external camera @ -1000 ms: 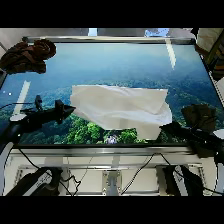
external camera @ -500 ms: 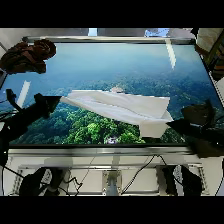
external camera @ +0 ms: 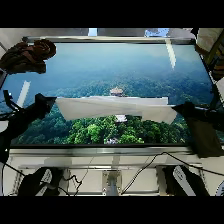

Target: Fold the shirts.

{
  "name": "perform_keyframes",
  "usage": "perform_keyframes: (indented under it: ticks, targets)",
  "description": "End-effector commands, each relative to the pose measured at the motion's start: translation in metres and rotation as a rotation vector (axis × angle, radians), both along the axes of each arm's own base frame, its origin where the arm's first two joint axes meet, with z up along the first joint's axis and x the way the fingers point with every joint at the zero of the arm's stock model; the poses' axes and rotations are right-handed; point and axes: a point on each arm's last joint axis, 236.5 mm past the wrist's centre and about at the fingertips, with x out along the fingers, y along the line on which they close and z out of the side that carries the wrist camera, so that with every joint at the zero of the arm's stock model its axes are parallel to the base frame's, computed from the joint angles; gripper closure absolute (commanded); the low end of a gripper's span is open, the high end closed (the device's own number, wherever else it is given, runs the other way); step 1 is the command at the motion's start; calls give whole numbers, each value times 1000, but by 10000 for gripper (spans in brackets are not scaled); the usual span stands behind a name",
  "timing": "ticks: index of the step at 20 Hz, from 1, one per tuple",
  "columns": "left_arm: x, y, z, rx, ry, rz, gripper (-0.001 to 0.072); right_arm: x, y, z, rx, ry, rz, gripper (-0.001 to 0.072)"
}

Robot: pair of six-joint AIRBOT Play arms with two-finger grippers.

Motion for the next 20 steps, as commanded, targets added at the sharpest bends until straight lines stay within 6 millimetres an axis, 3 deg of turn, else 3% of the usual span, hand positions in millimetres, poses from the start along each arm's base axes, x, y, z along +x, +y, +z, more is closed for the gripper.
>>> perform_keyframes:
  ticks: [1,5,8,11,16,20]
  targets:
    - [32,-8,-29,105,55,-25,702,46,-1,-31,-49,-6,7,684]
    - [95,-34,-61,151,109,-78,702,101,-3,-47,-77,-4,21,685]
    - [116,-39,-106,124,213,-97,702,124,-16,-63,-96,16,19,684]
    - [113,-38,-134,141,271,-114,702,131,-22,-88,-100,58,11,685]
    - [102,-50,-137,124,301,-176,701,122,0,-139,-84,166,77,684]
    - [89,-62,-138,105,330,-241,699,131,21,-161,-131,166,99,681]
